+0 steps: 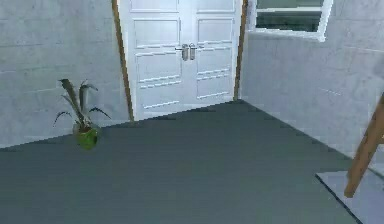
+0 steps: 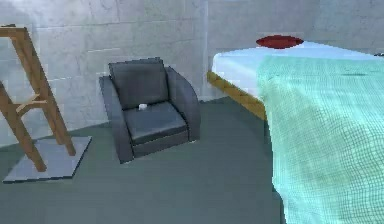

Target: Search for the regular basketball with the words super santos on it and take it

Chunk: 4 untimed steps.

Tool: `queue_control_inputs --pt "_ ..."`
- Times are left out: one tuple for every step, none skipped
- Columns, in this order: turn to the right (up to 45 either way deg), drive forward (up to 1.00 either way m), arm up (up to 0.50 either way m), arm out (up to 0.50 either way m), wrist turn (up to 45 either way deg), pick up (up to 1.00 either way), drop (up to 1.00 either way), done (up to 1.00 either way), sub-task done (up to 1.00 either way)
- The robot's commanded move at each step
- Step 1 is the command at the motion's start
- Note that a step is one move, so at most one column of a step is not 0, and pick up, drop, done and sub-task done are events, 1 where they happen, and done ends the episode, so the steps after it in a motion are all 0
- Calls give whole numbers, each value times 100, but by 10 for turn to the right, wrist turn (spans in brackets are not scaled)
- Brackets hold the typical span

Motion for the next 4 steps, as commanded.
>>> queue_control_inputs --pt "-450 0 0 0 0 0 0 0 0" --pt "-90 0 0 0 0 0 0 0 0" --pt "0 0 18 0 0 0 0 0 0" --pt "0 0 0 46 0 0 0 0 0"
